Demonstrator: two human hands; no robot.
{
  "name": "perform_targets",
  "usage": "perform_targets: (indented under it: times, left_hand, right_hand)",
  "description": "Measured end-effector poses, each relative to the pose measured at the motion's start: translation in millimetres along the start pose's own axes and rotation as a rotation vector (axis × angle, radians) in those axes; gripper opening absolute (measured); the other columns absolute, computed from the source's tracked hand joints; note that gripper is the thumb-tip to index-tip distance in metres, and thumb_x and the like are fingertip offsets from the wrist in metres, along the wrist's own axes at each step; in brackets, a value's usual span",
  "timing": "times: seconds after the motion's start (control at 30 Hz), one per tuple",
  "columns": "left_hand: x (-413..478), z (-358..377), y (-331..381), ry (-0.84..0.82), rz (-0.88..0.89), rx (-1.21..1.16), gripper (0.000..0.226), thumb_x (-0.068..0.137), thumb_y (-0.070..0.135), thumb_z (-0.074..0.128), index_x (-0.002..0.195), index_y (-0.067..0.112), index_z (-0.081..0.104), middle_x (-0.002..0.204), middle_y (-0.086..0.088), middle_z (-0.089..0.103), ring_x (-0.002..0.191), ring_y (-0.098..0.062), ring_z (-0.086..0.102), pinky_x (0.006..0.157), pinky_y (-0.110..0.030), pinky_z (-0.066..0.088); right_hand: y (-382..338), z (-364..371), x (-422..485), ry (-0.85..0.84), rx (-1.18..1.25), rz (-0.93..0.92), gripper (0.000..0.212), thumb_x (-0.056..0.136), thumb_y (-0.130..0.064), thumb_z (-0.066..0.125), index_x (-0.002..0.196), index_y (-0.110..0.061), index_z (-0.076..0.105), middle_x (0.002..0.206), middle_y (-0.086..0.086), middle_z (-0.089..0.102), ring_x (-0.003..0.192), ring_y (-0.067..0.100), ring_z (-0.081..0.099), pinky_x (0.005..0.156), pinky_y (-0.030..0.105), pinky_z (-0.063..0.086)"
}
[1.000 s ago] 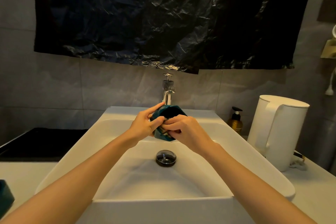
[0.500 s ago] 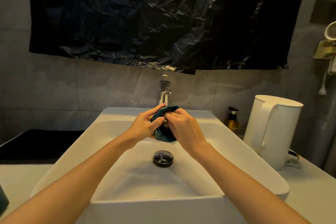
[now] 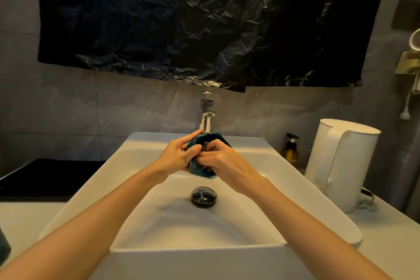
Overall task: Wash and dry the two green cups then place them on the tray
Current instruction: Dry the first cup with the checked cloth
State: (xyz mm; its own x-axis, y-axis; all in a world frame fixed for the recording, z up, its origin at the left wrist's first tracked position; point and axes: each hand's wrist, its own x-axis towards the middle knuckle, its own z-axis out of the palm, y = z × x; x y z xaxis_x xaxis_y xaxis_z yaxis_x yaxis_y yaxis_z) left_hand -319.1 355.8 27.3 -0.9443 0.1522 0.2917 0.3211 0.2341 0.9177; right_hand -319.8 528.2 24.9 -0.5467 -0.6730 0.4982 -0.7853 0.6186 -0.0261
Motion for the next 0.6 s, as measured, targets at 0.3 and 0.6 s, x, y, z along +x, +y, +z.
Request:
perform_targets:
  times: [0.3, 0.6]
  left_hand:
    - [1, 1, 1, 0.004, 0.074, 0.013, 0.048, 0.095, 0.019, 0.052, 0.138, 0.039, 0.042, 0.127, -0.004, 0.053, 0.111, -0.025, 0.055, 0.072, -0.034, 0.059]
    - [3, -2, -4, 0.146, 0.179, 0.121, 0.050, 0.093, 0.021, 0.054, 0.138, 0.040, 0.042, 0.127, 0.001, 0.053, 0.113, -0.023, 0.052, 0.084, -0.047, 0.055]
  right_hand:
    - [-11, -6, 8, 0.229, -0.573, 0.070, 0.027, 0.065, -0.023, 0.085, 0.086, -0.015, 0.070, 0.080, 0.001, 0.072, 0.077, 0.021, 0.058, 0.061, 0.031, 0.045]
    - [-16, -6, 5, 0.253, -0.584, 0.221, 0.022, 0.071, -0.037, 0.076, 0.069, -0.015, 0.074, 0.067, 0.003, 0.066, 0.068, 0.017, 0.054, 0.063, 0.026, 0.040]
